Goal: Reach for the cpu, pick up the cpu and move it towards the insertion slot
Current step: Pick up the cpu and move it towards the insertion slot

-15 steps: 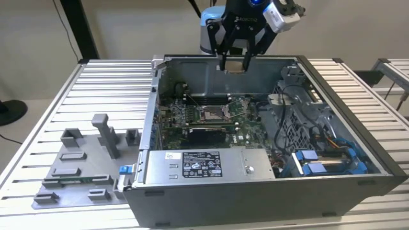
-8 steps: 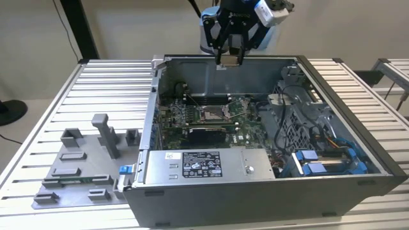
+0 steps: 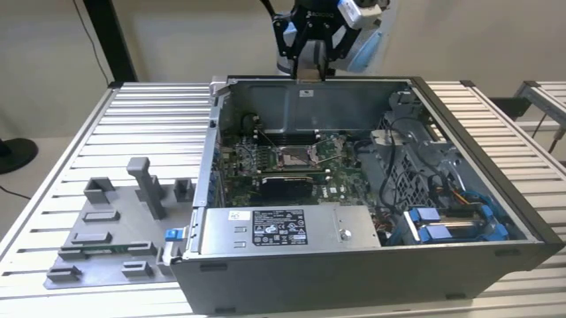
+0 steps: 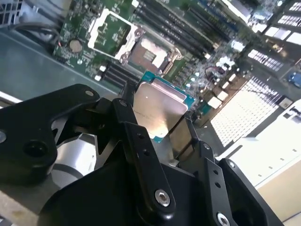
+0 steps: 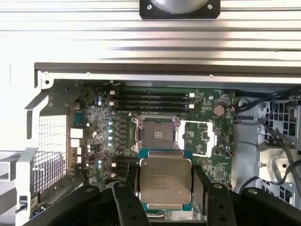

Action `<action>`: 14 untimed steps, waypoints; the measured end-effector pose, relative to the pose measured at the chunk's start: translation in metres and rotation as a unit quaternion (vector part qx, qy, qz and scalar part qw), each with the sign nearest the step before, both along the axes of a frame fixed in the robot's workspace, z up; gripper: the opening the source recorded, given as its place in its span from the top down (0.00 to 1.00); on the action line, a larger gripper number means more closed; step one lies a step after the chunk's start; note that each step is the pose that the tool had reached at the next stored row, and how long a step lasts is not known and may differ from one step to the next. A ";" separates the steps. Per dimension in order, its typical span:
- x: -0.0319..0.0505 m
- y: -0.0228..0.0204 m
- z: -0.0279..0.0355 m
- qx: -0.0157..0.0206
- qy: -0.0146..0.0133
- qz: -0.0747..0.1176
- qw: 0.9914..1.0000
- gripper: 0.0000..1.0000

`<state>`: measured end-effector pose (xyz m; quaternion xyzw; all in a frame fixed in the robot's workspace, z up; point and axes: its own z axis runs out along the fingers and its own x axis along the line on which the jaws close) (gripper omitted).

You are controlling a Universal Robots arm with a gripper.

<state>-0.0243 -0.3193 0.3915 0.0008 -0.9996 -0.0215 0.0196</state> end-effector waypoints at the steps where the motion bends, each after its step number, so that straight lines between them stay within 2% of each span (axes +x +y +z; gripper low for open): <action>1: -0.0010 0.0039 -0.0003 0.000 0.000 0.000 1.000 1.00; 3: -0.0031 0.0093 -0.0008 0.000 0.000 0.000 1.000 1.00; 4: -0.0044 0.0105 -0.0009 0.000 0.000 0.000 1.000 1.00; 14: -0.0062 0.0118 -0.0013 0.000 -0.002 0.000 1.000 1.00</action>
